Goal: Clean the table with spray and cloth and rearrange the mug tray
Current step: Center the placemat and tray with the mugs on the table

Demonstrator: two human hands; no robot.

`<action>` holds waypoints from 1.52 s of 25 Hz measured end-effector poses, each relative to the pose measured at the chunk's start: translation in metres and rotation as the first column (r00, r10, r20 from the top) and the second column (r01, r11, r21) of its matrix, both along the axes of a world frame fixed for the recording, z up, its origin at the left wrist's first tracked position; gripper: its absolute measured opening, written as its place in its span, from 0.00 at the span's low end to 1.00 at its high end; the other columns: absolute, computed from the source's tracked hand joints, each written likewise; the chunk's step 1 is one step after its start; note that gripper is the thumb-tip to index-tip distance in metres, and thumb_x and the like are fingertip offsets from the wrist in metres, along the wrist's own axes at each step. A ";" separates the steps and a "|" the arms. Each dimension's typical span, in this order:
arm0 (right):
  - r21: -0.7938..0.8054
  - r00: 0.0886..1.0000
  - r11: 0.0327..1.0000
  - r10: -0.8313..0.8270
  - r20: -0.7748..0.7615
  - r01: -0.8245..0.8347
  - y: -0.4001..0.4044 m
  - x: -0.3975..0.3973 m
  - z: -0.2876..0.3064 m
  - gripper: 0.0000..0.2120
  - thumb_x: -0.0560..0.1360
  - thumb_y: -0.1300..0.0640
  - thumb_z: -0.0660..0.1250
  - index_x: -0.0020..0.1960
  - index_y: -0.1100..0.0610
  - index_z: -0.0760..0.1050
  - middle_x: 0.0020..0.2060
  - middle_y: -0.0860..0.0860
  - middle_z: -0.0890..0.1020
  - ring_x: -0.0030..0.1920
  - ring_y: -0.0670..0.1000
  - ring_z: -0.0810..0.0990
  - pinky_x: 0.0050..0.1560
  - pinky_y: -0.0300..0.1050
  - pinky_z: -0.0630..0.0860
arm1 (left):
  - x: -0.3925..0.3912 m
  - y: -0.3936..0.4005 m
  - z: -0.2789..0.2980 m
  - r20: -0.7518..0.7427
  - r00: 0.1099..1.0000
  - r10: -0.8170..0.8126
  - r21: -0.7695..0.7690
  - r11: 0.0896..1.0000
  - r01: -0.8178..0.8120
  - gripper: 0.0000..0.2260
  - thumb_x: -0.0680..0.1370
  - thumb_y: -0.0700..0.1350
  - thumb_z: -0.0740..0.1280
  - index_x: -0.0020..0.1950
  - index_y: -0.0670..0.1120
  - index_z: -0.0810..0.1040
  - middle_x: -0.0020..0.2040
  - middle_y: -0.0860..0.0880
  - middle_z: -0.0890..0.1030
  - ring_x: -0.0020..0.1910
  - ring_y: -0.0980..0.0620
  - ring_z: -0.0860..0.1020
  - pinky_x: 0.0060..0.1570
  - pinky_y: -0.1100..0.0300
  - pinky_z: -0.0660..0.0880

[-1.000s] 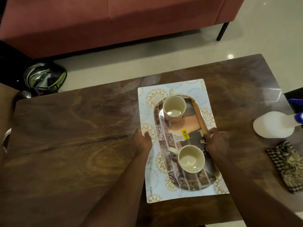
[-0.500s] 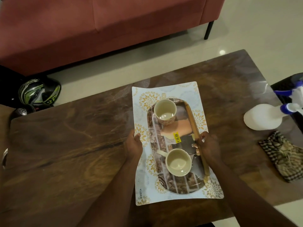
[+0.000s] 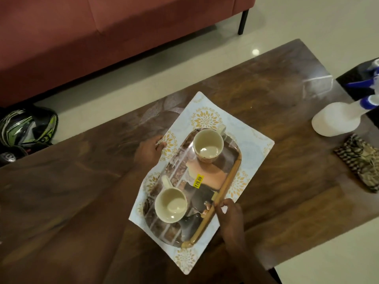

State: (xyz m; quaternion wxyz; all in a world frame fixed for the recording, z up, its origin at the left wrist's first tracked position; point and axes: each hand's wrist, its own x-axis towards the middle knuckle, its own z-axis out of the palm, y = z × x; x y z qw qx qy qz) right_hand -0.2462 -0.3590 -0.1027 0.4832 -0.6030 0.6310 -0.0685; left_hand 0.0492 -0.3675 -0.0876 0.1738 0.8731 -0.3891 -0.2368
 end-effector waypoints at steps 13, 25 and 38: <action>0.129 0.988 0.980 -0.151 -0.041 0.155 0.085 0.082 -0.004 0.06 0.78 0.63 0.61 0.54 0.63 0.74 0.47 0.53 0.73 0.49 0.54 0.76 0.51 0.55 0.78 | 0.052 -0.024 0.000 0.189 0.935 -0.301 0.108 0.952 0.285 0.14 0.79 0.53 0.65 0.56 0.45 0.80 0.49 0.43 0.85 0.50 0.40 0.82 0.46 0.51 0.76; 0.280 0.976 0.941 -0.211 0.055 0.188 0.108 0.090 0.003 0.04 0.79 0.64 0.58 0.52 0.60 0.71 0.51 0.53 0.72 0.43 0.55 0.83 0.32 0.31 0.75 | 0.055 -0.027 -0.014 -0.055 0.986 -0.155 0.058 0.986 0.158 0.15 0.78 0.48 0.70 0.60 0.40 0.81 0.57 0.41 0.84 0.57 0.42 0.80 0.56 0.52 0.75; 0.300 0.972 0.940 -0.205 0.112 0.164 0.108 0.067 0.000 0.05 0.78 0.64 0.62 0.50 0.55 0.71 0.52 0.55 0.75 0.44 0.55 0.83 0.33 0.35 0.78 | 0.034 -0.018 -0.006 -0.038 0.997 -0.062 0.071 0.995 0.064 0.17 0.78 0.48 0.69 0.63 0.40 0.79 0.60 0.41 0.83 0.60 0.43 0.79 0.53 0.57 0.72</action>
